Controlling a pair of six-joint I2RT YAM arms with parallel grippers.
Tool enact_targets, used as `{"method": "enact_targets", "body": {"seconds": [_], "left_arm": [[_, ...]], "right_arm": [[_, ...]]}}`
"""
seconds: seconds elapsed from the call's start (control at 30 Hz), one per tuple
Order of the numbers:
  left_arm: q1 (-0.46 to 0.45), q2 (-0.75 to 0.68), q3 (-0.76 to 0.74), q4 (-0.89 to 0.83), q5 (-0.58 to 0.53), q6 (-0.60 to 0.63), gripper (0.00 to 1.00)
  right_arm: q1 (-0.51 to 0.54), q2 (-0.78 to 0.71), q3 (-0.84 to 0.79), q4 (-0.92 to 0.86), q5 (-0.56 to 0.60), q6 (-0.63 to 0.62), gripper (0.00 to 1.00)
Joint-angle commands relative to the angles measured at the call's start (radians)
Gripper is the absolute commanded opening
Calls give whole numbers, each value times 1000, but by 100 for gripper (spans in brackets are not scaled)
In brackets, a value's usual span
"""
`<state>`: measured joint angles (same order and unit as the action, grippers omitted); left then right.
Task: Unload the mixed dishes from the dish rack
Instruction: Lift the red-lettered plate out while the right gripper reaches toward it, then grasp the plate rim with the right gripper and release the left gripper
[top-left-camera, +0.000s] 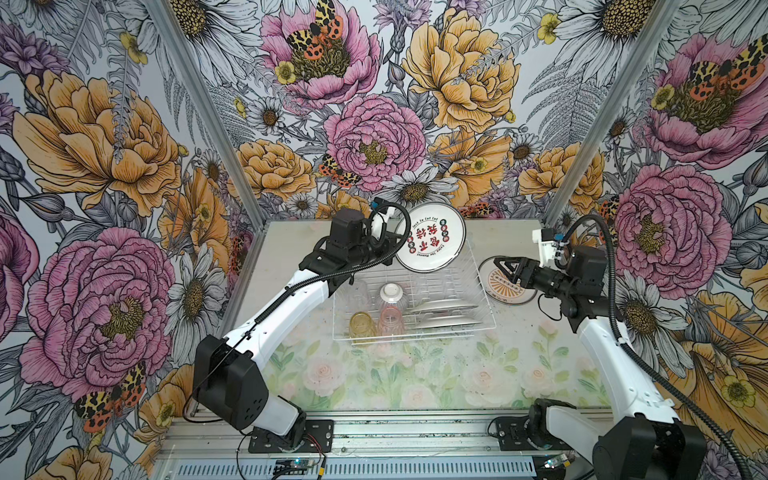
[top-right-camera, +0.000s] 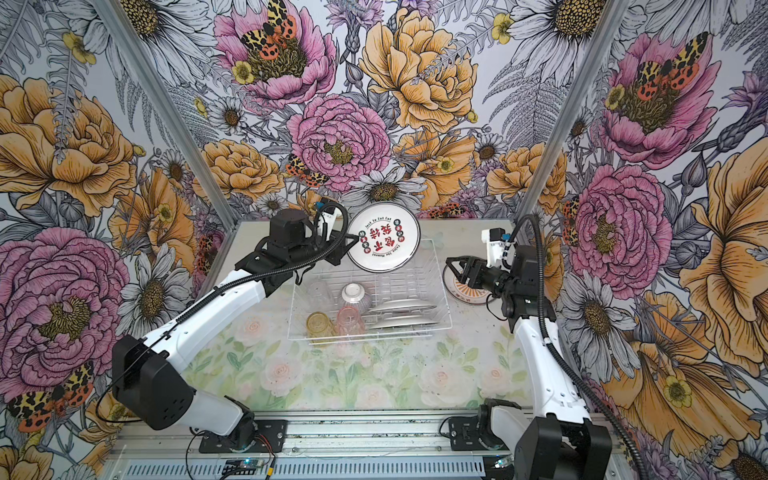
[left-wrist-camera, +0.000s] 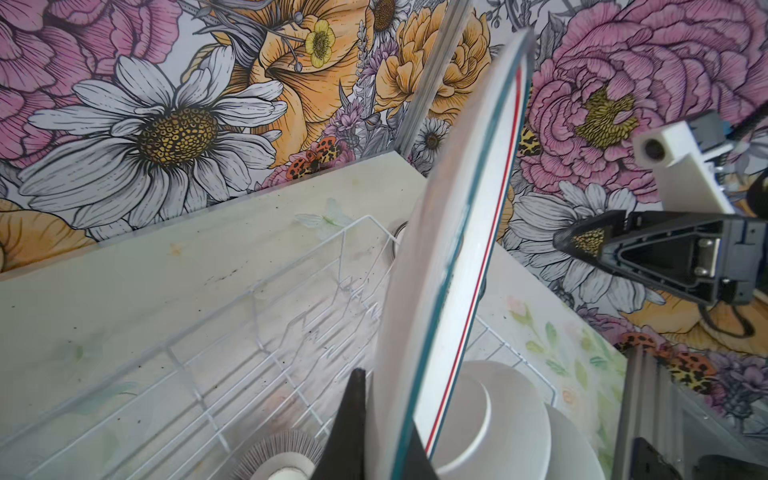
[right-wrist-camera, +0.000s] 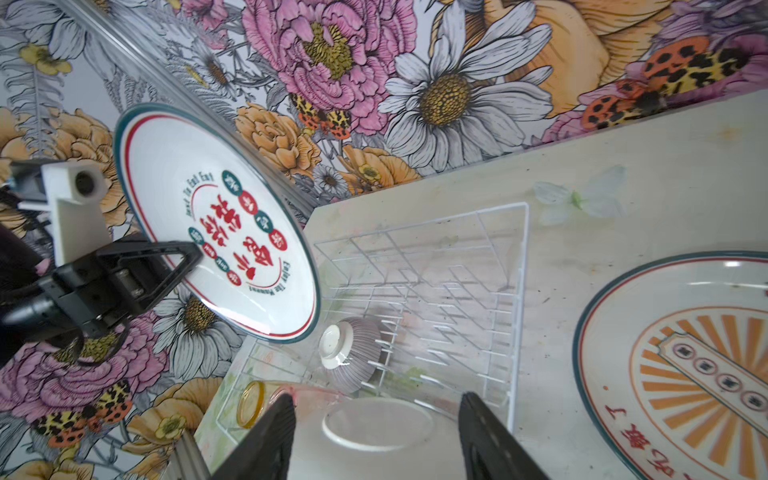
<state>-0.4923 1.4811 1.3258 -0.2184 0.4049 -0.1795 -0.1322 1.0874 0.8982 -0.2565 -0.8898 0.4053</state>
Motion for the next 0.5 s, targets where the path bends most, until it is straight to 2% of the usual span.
{"method": "enact_targets", "body": {"seconds": [0.0,0.2,0.27,0.37,0.47], "left_arm": [[14,7,-16,233,187,-189,0],[17,68,-42,423,294,-345,0],[15,89,-40,456,310,-372,0],[9,117,-39,493,327,-404,0],[3,131,-38,527,342,-427,0]], "right_arm": [[47,-17,39,38,-78,-17,65],[98,-1,28,119,-78,37,64],[104,-1,6,214,-90,101,63],[104,10,-50,457,-121,256,61],[103,40,-55,538,-116,315,61]]}}
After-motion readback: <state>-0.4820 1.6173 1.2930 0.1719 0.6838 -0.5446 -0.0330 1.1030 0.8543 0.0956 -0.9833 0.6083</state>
